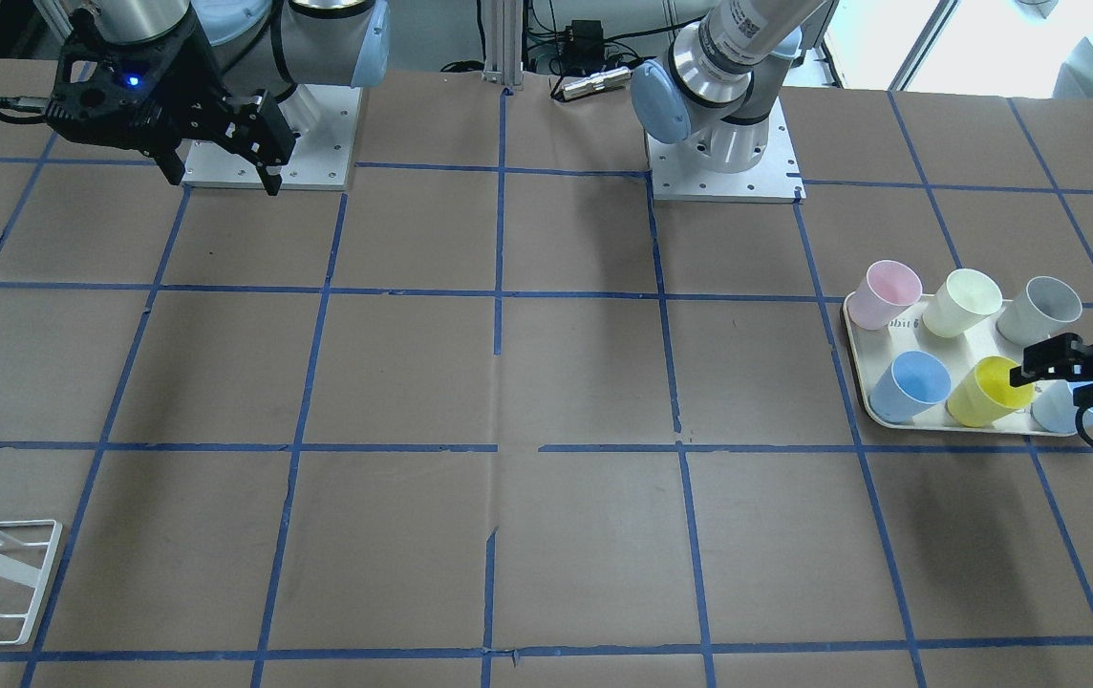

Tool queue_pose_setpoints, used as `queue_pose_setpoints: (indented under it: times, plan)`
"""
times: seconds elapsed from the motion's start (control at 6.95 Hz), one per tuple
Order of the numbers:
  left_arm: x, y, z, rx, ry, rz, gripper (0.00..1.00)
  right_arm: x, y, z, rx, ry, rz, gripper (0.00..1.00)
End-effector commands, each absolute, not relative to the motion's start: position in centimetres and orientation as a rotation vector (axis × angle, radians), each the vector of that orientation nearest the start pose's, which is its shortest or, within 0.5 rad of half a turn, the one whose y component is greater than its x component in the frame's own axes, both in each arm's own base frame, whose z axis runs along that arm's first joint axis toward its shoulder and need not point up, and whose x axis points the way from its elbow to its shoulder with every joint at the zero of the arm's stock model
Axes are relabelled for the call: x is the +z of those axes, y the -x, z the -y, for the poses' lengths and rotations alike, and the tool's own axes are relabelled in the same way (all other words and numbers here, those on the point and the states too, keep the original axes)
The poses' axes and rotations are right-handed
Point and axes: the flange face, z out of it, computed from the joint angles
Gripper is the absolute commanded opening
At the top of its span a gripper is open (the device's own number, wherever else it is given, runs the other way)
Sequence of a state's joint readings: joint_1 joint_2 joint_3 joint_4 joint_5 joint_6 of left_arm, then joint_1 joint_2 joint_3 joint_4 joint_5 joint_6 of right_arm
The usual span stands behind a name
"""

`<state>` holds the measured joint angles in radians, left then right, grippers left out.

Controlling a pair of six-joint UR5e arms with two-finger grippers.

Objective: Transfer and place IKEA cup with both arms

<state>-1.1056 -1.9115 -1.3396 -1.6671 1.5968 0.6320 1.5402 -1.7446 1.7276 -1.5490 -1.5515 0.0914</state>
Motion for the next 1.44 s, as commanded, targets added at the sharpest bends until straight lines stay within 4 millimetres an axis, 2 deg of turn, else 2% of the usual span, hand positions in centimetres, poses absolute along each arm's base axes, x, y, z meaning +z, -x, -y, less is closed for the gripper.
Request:
queue_pose_setpoints:
  times: [0.0,0.14,0.29,0.43,0.58,0.72,1.01,1.3]
  plan:
    - [47.2,2.1,60.5,0.199,-0.113,-3.146,1.0,49.0,-12.2,42.0,0.001,-0.187,-3.118,1.0]
    - [48.3,7.8,58.6,0.182,-0.095,-3.137,1.0,49.0,-12.2,42.0,0.001,-0.189,-3.116,1.0]
    - [50.1,9.9,55.9,0.149,-0.111,-3.128,1.0,49.0,-12.2,42.0,0.001,-0.187,-3.116,1.0]
    - [52.2,10.4,52.7,0.094,-0.116,-3.128,1.0,49.0,-12.2,42.0,0.003,-0.187,-3.118,1.0]
    - [53.0,10.7,50.6,0.069,-0.018,-3.125,1.0,49.0,-12.2,42.0,0.001,-0.187,-3.118,1.0]
    - [53.1,11.4,49.9,0.062,0.097,-3.124,1.0,49.0,-12.2,42.0,0.001,-0.189,-3.117,1.0]
    - [53.0,15.2,48.7,0.051,0.036,-3.118,1.0,49.0,-12.2,42.0,0.003,-0.187,-3.118,1.0]
    - [52.3,13.7,48.8,0.063,-0.098,-3.12,1.0,49.1,-12.2,42.0,-0.002,-0.189,-3.117,1.0]
